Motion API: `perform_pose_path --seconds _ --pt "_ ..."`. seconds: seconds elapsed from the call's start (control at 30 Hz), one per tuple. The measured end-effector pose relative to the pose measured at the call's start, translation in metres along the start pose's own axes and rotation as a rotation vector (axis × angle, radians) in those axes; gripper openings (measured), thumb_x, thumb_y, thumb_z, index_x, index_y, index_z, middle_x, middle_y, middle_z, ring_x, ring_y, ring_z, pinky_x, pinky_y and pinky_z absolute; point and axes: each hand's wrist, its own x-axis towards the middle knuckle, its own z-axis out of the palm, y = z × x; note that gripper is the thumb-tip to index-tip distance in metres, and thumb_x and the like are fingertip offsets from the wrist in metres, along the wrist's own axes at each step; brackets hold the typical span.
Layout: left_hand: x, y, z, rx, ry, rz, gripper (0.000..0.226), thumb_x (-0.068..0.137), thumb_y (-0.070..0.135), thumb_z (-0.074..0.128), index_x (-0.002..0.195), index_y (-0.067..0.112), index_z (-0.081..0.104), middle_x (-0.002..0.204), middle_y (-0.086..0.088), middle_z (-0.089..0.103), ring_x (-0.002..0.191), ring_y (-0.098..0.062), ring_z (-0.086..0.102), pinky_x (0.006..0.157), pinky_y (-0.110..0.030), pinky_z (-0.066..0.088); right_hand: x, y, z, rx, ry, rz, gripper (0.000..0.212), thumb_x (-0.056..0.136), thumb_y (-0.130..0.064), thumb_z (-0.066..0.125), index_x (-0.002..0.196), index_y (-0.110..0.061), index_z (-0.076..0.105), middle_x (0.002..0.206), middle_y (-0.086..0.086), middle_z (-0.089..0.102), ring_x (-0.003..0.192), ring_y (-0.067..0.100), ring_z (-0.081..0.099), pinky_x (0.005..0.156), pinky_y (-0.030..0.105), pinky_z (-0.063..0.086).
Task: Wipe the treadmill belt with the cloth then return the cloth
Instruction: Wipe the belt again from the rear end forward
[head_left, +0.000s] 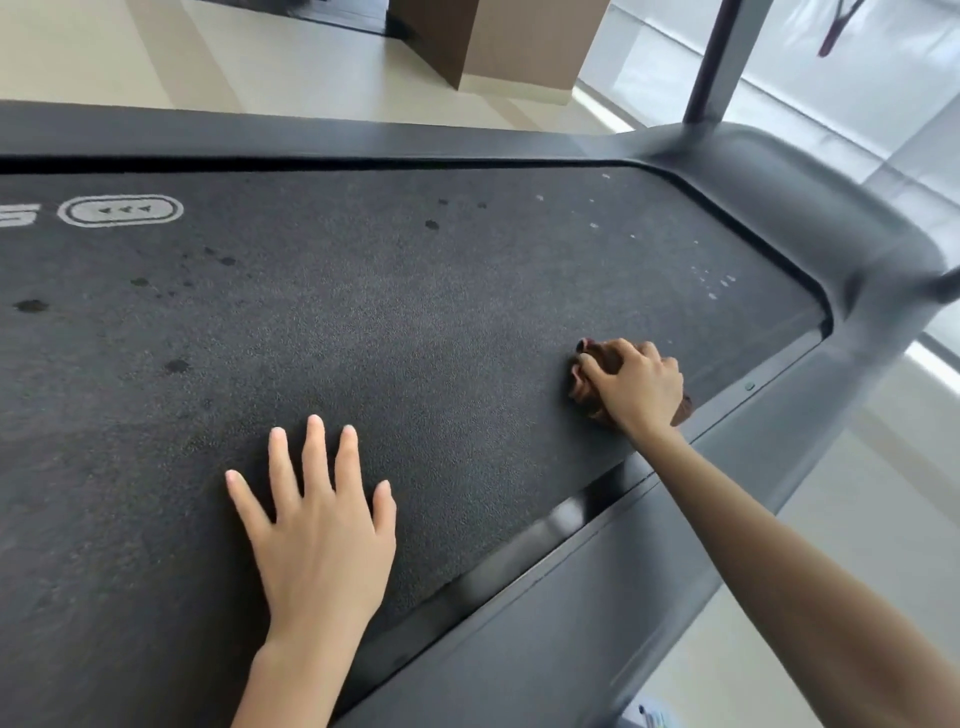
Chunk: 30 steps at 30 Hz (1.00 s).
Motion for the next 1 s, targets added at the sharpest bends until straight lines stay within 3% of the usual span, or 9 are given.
perform_pose_path --seconds 0.17,0.27,0.37,0.47,0.6,0.7,0.83,0.9,1.0 --pt "0.0 0.001 0.0 -0.015 -0.024 0.006 0.061 0.081 0.036 0.039 0.127 0.0 0.057 0.136 -0.026 0.048 0.129 -0.049 0.036 0.098 -0.073 0.017 -0.065 -0.036 -0.009 0.047 0.061 -0.328 0.068 0.071 -0.081 0.042 0.099 -0.025 0.069 0.095 0.008 0.062 0.086 0.037 0.055 0.075 0.04 0.045" --pt "0.0 0.004 0.0 -0.003 -0.033 -0.003 0.055 0.081 0.029 0.052 0.126 -0.003 0.056 0.136 -0.029 0.047 0.129 -0.051 0.034 0.097 -0.074 0.017 -0.1 -0.056 -0.009 0.095 0.09 -0.538 0.058 0.073 -0.074 0.047 0.096 -0.025 0.068 0.091 0.003 0.061 0.08 0.032 0.054 0.069 0.038 0.046" --pt "0.005 0.014 0.001 0.017 -0.037 0.0 0.056 0.076 0.018 0.073 0.124 -0.007 0.056 0.132 -0.034 0.046 0.125 -0.057 0.034 0.095 -0.075 0.019 -0.105 -0.057 -0.007 0.135 0.095 -0.63 0.046 0.075 -0.063 0.05 0.099 -0.027 0.068 0.09 0.001 0.06 0.079 0.029 0.053 0.069 0.037 0.047" --pt "0.019 0.042 0.008 0.052 -0.068 0.147 0.061 0.071 0.021 0.076 0.123 -0.005 0.058 0.131 -0.034 0.048 0.123 -0.057 0.039 0.095 -0.073 0.023 -0.089 -0.042 -0.005 0.194 0.099 -0.674 0.04 0.075 -0.057 0.05 0.095 -0.028 0.07 0.088 -0.002 0.061 0.078 0.028 0.054 0.068 0.035 0.047" --pt "0.035 0.088 0.028 0.046 -0.137 0.246 0.06 0.073 0.026 0.074 0.124 0.0 0.059 0.133 -0.028 0.05 0.124 -0.051 0.043 0.097 -0.069 0.031 -0.039 0.013 0.001 0.191 0.075 -0.593 0.038 0.073 -0.055 0.053 0.095 -0.029 0.07 0.087 -0.001 0.061 0.08 0.029 0.056 0.068 0.036 0.05" --pt "0.044 0.114 0.046 0.043 -0.121 0.259 0.054 0.08 0.028 0.069 0.125 0.0 0.058 0.133 -0.027 0.051 0.123 -0.051 0.043 0.096 -0.069 0.033 0.029 0.074 0.004 0.111 0.036 -0.36 0.038 0.077 -0.053 0.058 0.104 -0.029 0.069 0.096 0.003 0.062 0.093 0.032 0.055 0.077 0.038 0.048" --pt "0.057 0.14 0.065 0.056 -0.127 0.251 0.06 0.089 0.041 0.034 0.13 0.004 0.055 0.137 -0.023 0.048 0.128 -0.047 0.04 0.1 -0.065 0.03 0.107 0.136 0.008 0.054 0.013 -0.063 0.037 0.084 -0.047 0.061 0.111 -0.023 0.065 0.109 0.012 0.061 0.105 0.038 0.051 0.083 0.038 0.041" --pt "0.062 0.152 0.072 0.069 -0.134 0.227 0.063 0.089 0.043 0.03 0.132 0.004 0.053 0.138 -0.023 0.048 0.131 -0.046 0.037 0.103 -0.064 0.029 0.117 0.137 0.014 0.034 0.05 -0.063 0.038 0.082 -0.048 0.06 0.108 -0.022 0.067 0.107 0.014 0.062 0.1 0.04 0.052 0.081 0.039 0.041" --pt "0.066 0.161 0.078 0.113 -0.121 0.192 0.063 0.089 0.045 0.03 0.132 0.003 0.052 0.138 -0.023 0.047 0.132 -0.043 0.037 0.105 -0.061 0.028 0.106 0.118 0.022 0.072 0.088 -0.307 0.049 0.078 -0.06 0.048 0.101 -0.021 0.07 0.096 0.011 0.063 0.087 0.039 0.054 0.074 0.04 0.044"
